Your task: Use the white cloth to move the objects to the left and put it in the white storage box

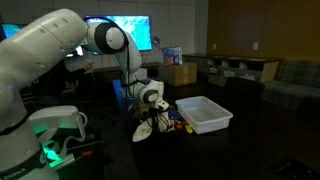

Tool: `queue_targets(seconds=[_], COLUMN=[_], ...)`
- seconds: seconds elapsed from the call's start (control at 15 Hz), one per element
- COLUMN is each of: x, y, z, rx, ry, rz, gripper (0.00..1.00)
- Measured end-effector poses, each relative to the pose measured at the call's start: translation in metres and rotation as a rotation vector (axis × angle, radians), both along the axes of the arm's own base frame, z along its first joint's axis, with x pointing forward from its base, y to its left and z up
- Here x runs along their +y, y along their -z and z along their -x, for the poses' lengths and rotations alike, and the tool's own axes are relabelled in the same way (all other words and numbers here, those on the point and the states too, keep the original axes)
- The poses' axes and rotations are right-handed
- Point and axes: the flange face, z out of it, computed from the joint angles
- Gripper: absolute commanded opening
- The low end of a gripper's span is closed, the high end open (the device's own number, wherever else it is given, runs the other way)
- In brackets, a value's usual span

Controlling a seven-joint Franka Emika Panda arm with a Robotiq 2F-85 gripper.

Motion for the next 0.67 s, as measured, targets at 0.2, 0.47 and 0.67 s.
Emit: queue_targets(seconds=[0.2,0.47,0.67], x=[0.027,0.057,0.075], y=[-0.002,-0.007,-0.014], z=[0.005,0.011,0.014], rx=[-0.007,-0.017,-0.036], ry=[0.022,0.035,0.029], rz=[-0.035,-0.079,-0.110], gripper=[0.09,0.09,0.09])
